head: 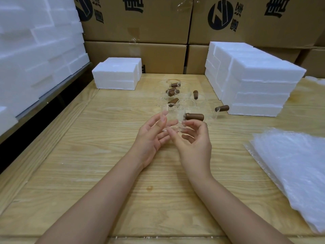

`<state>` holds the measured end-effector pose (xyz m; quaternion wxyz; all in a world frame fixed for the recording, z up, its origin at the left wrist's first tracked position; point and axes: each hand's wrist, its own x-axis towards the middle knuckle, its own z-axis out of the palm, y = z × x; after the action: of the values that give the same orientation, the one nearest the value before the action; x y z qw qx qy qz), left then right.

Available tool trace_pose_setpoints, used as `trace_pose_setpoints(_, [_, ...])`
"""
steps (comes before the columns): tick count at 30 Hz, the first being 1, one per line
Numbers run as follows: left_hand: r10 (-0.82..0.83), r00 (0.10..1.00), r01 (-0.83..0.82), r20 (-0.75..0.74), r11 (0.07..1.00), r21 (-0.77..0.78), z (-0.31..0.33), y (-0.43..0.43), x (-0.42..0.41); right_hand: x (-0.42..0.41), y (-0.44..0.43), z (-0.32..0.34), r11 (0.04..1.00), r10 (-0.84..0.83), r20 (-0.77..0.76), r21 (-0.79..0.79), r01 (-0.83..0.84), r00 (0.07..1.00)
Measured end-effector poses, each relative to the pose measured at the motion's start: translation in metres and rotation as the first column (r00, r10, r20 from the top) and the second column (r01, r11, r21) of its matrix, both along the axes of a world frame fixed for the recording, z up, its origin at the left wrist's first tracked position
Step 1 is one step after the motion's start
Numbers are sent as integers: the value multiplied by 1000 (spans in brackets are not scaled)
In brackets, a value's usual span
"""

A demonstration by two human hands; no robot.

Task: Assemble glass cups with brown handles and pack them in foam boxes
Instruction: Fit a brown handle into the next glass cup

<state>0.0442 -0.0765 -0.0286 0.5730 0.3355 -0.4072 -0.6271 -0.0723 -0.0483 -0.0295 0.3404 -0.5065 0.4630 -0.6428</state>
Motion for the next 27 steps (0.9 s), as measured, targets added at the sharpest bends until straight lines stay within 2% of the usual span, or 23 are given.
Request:
trace_pose_setpoints(7, [80, 995, -74, 65, 992, -98, 4, 0, -7, -3, -6, 4, 983, 155, 299, 47, -177, 941])
trace_pose_setpoints(11, [54, 995, -46, 79, 994, -101, 6, 1, -4, -8, -8, 9, 947, 255, 506, 41, -319, 824])
trace_pose_setpoints(15, [78, 995, -68, 61, 987, -145, 4, 3, -2, -13, -11, 12, 897, 327, 632, 26, -442, 702])
trace_pose_setpoints(18, [102, 993, -89, 63, 980, -178, 3, 3, -4, -14, -12, 12, 885, 324, 661, 40, -463, 677])
trace_pose_setpoints(23, [162, 985, -144, 64, 964, -222, 2, 3, -7, -12, -12, 9, 902, 300, 641, 51, -429, 707])
trace_pose_setpoints(27, [200, 978, -181, 60, 954, -240, -2, 2, -9, -11, -12, 9, 941, 251, 471, 86, -327, 846])
